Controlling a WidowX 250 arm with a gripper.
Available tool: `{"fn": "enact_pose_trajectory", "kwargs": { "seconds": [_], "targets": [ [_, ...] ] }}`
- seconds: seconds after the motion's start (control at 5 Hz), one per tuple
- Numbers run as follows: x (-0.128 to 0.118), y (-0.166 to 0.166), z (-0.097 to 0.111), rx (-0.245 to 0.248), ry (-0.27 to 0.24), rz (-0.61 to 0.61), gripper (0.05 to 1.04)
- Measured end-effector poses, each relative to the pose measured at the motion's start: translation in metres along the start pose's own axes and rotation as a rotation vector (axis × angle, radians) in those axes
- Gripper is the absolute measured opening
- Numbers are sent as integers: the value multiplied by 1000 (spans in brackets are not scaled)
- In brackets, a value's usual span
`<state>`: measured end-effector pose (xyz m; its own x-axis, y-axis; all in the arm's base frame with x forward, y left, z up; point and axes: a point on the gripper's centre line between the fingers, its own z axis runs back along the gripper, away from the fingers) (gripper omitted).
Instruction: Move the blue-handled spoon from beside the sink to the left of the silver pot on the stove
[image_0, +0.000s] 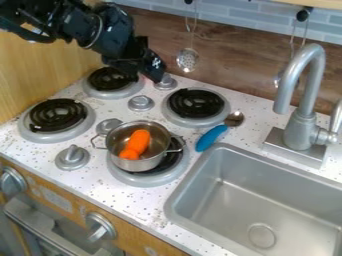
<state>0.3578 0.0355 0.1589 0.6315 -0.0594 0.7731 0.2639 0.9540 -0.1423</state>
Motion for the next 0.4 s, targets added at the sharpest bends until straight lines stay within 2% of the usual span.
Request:
{"fn": "enact_pose_trajectory", "kwargs": {
  "seconds": [0.2,0.4],
  "targets": [
    [-8,-1,-7,-12,26,9,1005],
    [-16,-12,-33,-11,70,23,1005]
  ]
}}
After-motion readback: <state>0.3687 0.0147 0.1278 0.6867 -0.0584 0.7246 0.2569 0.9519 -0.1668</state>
